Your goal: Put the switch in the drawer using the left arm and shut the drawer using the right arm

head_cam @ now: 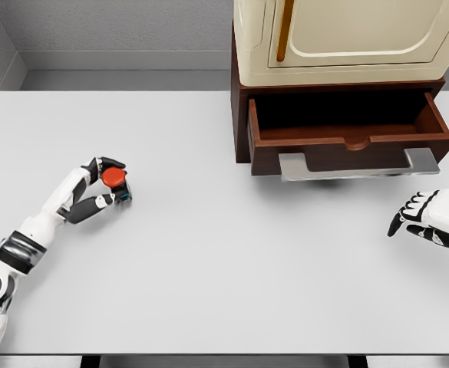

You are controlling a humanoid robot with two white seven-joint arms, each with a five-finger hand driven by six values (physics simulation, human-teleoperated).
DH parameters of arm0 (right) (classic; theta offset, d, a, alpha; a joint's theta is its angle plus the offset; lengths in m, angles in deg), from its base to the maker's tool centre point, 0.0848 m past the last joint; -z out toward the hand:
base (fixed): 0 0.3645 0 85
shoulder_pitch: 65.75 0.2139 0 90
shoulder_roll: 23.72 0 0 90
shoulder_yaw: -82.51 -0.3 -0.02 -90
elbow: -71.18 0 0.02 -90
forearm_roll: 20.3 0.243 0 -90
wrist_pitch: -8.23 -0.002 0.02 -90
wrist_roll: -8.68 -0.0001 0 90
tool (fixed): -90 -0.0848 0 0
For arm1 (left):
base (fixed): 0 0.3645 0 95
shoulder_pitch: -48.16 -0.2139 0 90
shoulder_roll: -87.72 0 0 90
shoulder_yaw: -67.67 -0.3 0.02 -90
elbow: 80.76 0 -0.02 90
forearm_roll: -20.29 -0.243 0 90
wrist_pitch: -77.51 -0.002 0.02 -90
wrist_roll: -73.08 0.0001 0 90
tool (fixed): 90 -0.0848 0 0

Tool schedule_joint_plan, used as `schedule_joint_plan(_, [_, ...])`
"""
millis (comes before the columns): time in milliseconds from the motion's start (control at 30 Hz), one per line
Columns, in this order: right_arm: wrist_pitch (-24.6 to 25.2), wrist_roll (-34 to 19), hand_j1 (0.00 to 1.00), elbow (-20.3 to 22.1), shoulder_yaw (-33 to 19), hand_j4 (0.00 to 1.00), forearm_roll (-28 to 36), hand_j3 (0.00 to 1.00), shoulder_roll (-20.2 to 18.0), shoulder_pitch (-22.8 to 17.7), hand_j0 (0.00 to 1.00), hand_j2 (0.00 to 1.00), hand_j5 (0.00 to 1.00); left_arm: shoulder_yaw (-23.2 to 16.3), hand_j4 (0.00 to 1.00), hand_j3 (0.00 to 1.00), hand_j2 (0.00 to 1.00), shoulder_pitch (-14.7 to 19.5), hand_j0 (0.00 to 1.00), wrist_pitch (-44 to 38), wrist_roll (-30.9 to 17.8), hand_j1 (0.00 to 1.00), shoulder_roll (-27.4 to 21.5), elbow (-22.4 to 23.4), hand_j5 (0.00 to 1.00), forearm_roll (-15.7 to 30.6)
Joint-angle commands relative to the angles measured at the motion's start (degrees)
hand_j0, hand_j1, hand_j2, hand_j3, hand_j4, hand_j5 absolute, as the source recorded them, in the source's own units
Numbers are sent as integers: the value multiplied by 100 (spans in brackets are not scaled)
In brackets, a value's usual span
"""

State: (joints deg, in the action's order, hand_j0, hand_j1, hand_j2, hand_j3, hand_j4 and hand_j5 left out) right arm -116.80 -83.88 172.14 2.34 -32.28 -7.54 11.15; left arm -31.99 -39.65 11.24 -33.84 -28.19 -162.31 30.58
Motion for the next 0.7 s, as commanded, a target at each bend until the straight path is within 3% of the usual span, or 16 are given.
schedule_joint_plan(0, [3,2,49,2,1,49,37,49,-19,0,49,49,49,-1,40,40,40,18,40,-26,5,40,-10,-185,40,26])
schedule_joint_plan(233, [3,2,49,2,-7,49,37,49,-19,0,49,49,49,17,39,39,39,35,39,-70,-4,39,-1,-634,39,-229])
schedule_joint_plan(400, [3,2,49,-7,-7,49,37,49,-27,0,49,49,49,-53,39,39,39,264,39,-97,-4,39,43,-739,39,-211])
schedule_joint_plan(500, [3,2,49,-7,-7,49,37,49,-27,0,49,49,49,-62,39,39,39,290,39,-571,-4,39,51,-1117,39,-220])
schedule_joint_plan(667, [3,2,49,-7,-7,49,37,49,-27,0,49,49,49,-220,39,39,39,527,39,-826,-13,39,60,-1302,39,-246])
